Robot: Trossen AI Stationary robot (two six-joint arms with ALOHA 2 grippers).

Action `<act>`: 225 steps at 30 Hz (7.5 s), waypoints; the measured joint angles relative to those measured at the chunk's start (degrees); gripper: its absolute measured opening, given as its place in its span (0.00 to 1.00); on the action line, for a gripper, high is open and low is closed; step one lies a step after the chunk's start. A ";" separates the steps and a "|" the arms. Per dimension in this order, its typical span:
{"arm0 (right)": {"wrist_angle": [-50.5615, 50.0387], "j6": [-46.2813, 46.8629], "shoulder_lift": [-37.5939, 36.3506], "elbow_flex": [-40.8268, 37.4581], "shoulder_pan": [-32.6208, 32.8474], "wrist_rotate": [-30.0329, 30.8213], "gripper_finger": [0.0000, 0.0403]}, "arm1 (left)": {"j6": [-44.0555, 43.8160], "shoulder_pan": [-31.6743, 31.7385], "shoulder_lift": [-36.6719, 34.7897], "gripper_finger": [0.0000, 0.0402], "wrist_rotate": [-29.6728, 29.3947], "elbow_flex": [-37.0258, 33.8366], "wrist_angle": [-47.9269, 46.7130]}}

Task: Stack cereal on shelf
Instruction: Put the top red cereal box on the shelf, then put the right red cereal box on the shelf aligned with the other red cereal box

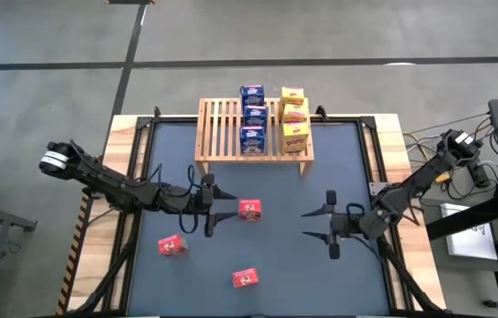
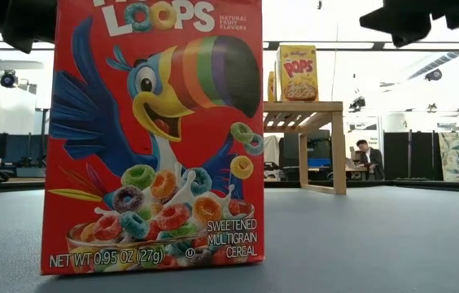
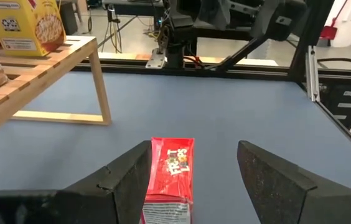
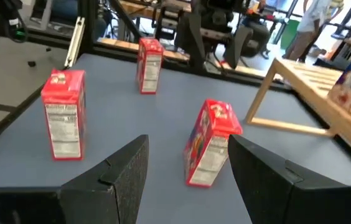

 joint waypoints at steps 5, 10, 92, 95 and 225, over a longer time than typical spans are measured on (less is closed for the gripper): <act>0.00 2.37 0.55 -1.21 0.00 0.02 0.52 | -0.43 0.28 0.00 0.55 -0.06 -0.03 0.00; 0.06 1.98 0.73 -1.37 0.00 -0.01 0.52 | -2.00 0.41 -0.02 0.59 -0.06 -0.77 0.02; 0.00 5.38 0.79 -2.77 0.00 0.03 0.52 | 0.28 5.13 10.25 0.44 6.19 8.97 -9.31; -0.17 5.29 0.79 -2.79 0.00 0.04 0.52 | 0.28 5.13 6.82 0.44 6.19 8.97 -13.86; 21.70 0.95 17.37 0.13 -6.51 -15.88 0.52 | 2.91 44.71 -41.95 0.48 50.01 5.60 -36.46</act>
